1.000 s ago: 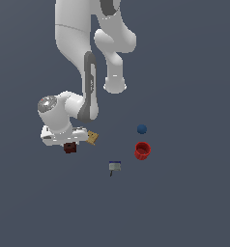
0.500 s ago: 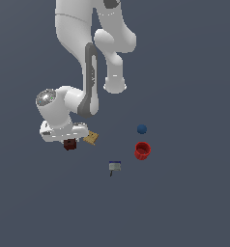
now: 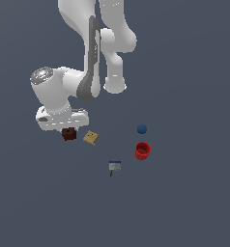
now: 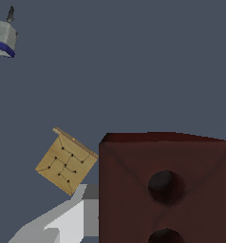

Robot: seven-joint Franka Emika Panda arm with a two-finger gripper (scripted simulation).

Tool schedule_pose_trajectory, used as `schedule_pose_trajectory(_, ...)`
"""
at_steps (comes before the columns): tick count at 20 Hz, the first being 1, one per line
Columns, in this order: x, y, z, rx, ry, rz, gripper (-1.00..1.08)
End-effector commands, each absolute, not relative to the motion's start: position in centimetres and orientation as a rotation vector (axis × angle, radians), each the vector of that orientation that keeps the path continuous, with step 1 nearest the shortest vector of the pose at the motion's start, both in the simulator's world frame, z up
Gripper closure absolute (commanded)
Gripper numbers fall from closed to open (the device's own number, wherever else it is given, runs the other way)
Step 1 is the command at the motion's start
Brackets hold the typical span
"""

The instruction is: Pick up a designated object from a clutter of objects.

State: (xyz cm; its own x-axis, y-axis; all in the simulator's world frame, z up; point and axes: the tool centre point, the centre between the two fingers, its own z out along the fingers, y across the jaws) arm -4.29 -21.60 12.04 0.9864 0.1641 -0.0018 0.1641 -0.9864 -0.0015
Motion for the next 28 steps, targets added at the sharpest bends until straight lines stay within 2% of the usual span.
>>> schedule_pose_trajectory(1, -4.8, -21.2, 14.4, -3.131, -0.258, 0.000, 1.08)
schedule_pose_trajectory(17, -8.1, -18.8, 29.8, -3.132, -0.258, 0.001, 1.08)
schedule_pose_trajectory(28, -9.1, -17.8, 36.0, -3.132, -0.260, 0.000, 1.08)
